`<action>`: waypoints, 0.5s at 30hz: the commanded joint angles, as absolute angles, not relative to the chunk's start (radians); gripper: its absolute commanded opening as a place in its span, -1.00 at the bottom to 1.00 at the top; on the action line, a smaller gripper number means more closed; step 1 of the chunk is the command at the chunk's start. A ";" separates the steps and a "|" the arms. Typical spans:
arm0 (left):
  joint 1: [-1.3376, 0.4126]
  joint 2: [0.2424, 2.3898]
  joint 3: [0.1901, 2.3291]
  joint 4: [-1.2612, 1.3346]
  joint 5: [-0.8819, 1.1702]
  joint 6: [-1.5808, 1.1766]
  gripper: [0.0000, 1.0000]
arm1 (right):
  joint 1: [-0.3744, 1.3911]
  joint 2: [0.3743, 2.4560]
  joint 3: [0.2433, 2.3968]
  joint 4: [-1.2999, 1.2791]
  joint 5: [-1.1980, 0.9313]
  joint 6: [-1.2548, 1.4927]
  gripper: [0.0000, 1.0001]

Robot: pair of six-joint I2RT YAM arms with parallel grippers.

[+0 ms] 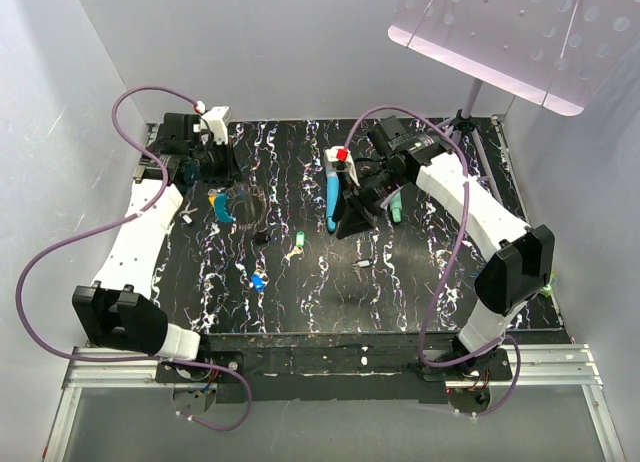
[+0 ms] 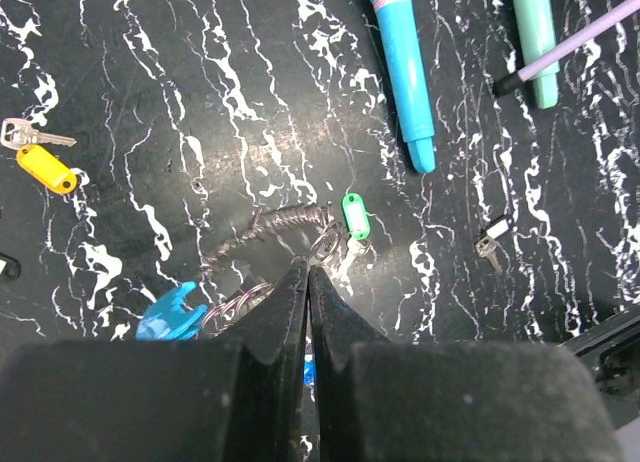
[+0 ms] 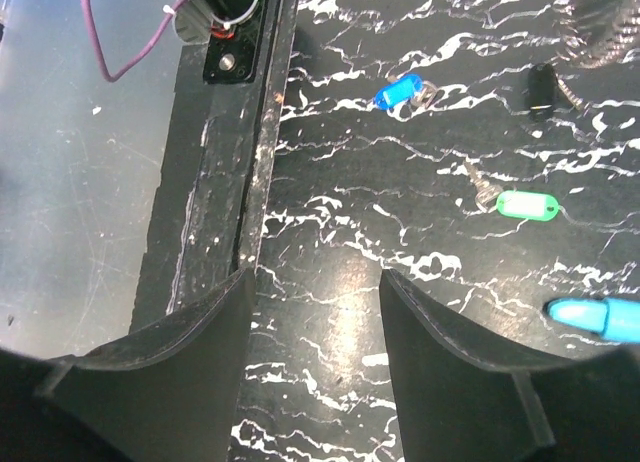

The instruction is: Put the keys on the keyring

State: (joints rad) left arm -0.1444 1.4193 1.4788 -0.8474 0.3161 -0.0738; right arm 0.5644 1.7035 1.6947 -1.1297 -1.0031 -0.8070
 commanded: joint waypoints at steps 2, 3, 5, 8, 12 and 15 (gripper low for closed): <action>-0.101 1.382 1.471 -0.792 0.442 -0.175 -1.00 | 0.620 1.707 1.789 -1.008 -0.948 -0.681 0.22; -0.094 1.378 1.453 -0.776 0.462 -0.199 -1.00 | 0.630 1.712 1.798 -0.976 -0.922 -0.654 0.22; -0.081 1.362 1.418 -0.743 0.495 -0.247 -1.00 | 0.655 1.724 1.825 -0.915 -0.870 -0.611 0.22; -0.074 1.335 1.352 -0.675 0.517 -0.320 -1.00 | 0.698 1.749 1.864 -0.835 -0.798 -0.548 0.22; -0.071 1.301 1.301 -0.617 0.500 -0.382 -1.00 | 0.752 1.795 1.934 -0.796 -0.709 -0.545 0.22; -0.071 1.275 1.276 -0.583 0.474 -0.414 -1.00 | 0.784 1.813 1.941 -0.755 -0.667 -0.567 0.21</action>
State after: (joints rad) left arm -0.0742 1.3632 1.2877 -0.6876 0.4625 -0.3344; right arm 0.7433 1.7897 1.8965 -0.8539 -0.7624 -0.5789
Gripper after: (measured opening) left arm 0.010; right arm 0.609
